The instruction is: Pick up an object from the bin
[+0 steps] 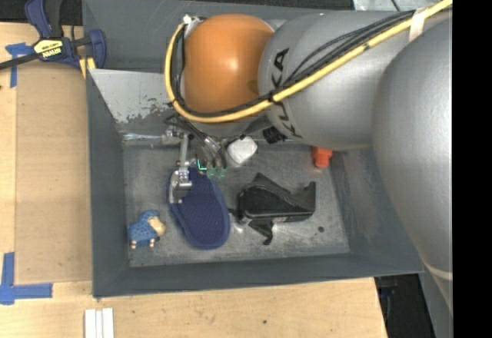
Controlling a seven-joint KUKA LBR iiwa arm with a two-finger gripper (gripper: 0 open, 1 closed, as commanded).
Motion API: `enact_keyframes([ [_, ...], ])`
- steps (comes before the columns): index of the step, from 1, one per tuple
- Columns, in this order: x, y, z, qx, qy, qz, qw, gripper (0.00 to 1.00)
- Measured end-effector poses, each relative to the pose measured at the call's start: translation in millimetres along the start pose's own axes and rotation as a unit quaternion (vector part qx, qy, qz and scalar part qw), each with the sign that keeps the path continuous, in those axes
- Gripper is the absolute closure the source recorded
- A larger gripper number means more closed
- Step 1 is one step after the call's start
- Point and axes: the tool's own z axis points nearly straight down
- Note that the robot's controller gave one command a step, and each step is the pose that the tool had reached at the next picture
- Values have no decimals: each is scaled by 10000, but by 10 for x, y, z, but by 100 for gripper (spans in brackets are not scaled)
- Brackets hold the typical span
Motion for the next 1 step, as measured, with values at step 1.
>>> enact_keyframes([
  [1, 410, 315, 957, -7, -64, -1223, 9925, 0],
])
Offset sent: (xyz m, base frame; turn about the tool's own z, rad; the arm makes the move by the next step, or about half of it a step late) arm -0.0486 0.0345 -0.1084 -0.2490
